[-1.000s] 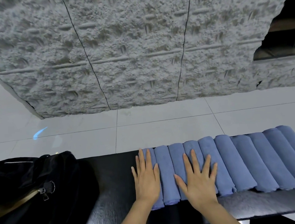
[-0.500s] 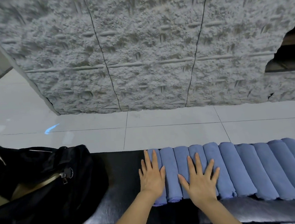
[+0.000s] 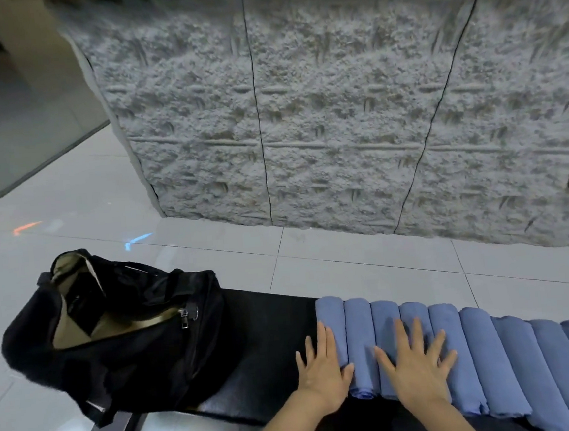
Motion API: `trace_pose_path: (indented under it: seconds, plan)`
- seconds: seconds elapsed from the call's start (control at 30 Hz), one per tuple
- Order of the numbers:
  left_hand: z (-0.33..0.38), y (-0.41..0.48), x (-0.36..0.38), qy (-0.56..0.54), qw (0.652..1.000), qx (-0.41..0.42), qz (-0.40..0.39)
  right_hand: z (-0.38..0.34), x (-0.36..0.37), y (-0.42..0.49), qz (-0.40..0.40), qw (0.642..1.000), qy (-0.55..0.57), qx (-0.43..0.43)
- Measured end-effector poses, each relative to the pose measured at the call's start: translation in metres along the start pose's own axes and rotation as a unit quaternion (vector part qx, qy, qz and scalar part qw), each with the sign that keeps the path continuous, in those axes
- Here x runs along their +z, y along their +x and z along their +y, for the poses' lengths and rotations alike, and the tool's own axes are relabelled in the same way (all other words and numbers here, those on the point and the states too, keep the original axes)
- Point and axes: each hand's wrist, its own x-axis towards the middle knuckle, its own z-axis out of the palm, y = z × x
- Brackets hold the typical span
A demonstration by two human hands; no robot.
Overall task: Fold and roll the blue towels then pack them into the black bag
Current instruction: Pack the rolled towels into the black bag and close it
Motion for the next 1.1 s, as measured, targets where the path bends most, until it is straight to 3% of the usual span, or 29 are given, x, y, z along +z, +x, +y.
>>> trace_pose_path:
  seconds: [0.17, 0.3, 0.4, 0.5, 0.63, 0.77, 0.9, 1.0, 1.1]
  plan:
    - [-0.011, -0.016, -0.063, 0.001, 0.999, 0.049, 0.012, -0.053, -0.027, -0.014, 0.038, 0.994, 0.073, -0.075]
    - [-0.055, -0.046, -0.134, 0.04, 0.98, 0.081, 0.18, -0.135, -0.054, -0.039, 0.043, 0.975, 0.134, -0.17]
    - [-0.119, -0.07, -0.188, 0.063, 0.948, 0.024, 0.312, -0.2, -0.065, -0.062, 0.006, 0.953, 0.215, -0.215]
    - [-0.197, -0.092, -0.227, 0.083, 0.91, -0.079, 0.397, -0.253, -0.071, -0.08, -0.12, 0.899, 0.371, -0.197]
    - [-0.287, -0.107, -0.255, 0.086, 0.893, -0.248, 0.364, -0.307, -0.071, -0.093, -0.214, 0.853, 0.454, -0.144]
    - [-0.338, -0.109, -0.257, -0.028, 0.904, -0.325, 0.276, -0.335, -0.057, -0.094, -0.219, 0.854, 0.457, -0.118]
    - [-0.354, -0.105, -0.251, -0.105, 0.913, -0.282, 0.276, -0.341, -0.048, -0.089, -0.132, 0.897, 0.402, -0.128]
    - [-0.351, -0.104, -0.245, -0.12, 0.903, -0.221, 0.35, -0.336, -0.046, -0.081, -0.097, 0.909, 0.381, -0.135]
    - [-0.331, -0.111, -0.238, -0.122, 0.897, -0.214, 0.366, -0.315, -0.052, -0.069, -0.065, 0.916, 0.372, -0.137]
